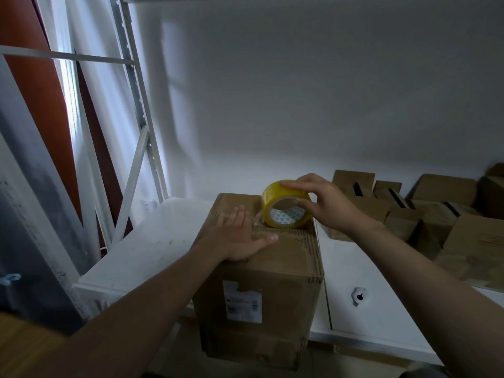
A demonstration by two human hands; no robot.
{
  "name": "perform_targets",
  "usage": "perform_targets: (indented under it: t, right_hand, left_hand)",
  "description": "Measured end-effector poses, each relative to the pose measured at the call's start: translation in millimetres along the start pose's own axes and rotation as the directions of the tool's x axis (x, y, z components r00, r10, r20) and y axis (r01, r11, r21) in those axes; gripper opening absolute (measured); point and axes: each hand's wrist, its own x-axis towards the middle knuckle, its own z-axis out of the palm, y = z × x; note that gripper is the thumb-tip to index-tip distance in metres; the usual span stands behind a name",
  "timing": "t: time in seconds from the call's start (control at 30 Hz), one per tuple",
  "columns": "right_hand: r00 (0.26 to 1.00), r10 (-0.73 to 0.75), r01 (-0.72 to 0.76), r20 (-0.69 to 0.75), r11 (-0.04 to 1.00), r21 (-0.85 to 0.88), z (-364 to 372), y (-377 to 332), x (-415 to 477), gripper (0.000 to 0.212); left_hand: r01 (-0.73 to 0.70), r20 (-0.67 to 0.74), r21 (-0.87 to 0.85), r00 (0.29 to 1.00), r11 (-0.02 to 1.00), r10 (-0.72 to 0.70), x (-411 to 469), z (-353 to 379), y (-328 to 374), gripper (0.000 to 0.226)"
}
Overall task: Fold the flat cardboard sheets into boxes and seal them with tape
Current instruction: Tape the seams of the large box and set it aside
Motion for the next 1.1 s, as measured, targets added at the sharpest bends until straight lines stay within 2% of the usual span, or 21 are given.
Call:
perform_targets:
  t: [0.1,0.2,0.5,0.57,0.67,0.73,0.8,0.87,1.0,1.1]
  right_hand:
    - [0.992,-0.045,0.068,0.119,0.977,-0.201,-18,-8,9,0.045]
    - [0.979,-0.018,0.082,0.202,0.947,-0.312,-33,-15,12,0.045]
    - [0.957,0.020,0.097,0.289,0.918,-0.385,-49,-10,5,0.042]
    - [0.968,0.036,0.041,0.249,0.954,-0.296,-43,-4,-4,0.041]
    - [0.996,0.072,-0.074,0.056,0.996,0.041,-27,10,-25,0.042]
    - [0.991,0.131,-0.125,-0.038,0.983,0.135,-18,21,-40,0.050]
    - [0.983,0.171,-0.150,-0.062,0.955,0.257,-8,27,-53,0.058]
    - [0.984,0.165,-0.138,-0.071,0.946,0.293,-2,28,-59,0.061]
    - [0.987,0.141,-0.129,-0.084,0.983,0.129,-9,20,-48,0.063]
    - [0.998,0.055,-0.057,-0.015,0.994,-0.093,-28,6,-36,0.063]
  left_hand:
    - [-0.009,-0.012,0.000,1.000,1.000,0.009,0,1,-5,0.109]
    - [-0.018,-0.027,0.010,0.999,1.000,0.018,-1,0,-5,0.110]
    - [-0.020,-0.019,0.010,1.000,1.000,0.020,-2,2,-4,0.111]
    - [-0.022,-0.030,0.026,0.999,0.999,0.023,-2,3,-5,0.111]
    - [-0.029,-0.029,0.043,0.999,0.999,0.030,-1,4,-7,0.110]
    - [-0.024,-0.010,0.042,1.000,0.999,0.025,-1,2,-5,0.111]
    - [-0.015,0.020,0.054,1.000,0.998,0.014,0,-1,4,0.111]
    - [-0.025,0.043,0.066,0.999,0.998,0.022,1,-1,19,0.110]
    - [-0.060,0.039,0.065,0.998,0.996,0.057,3,2,35,0.109]
    - [-0.059,0.017,0.076,0.998,0.995,0.058,3,3,31,0.111]
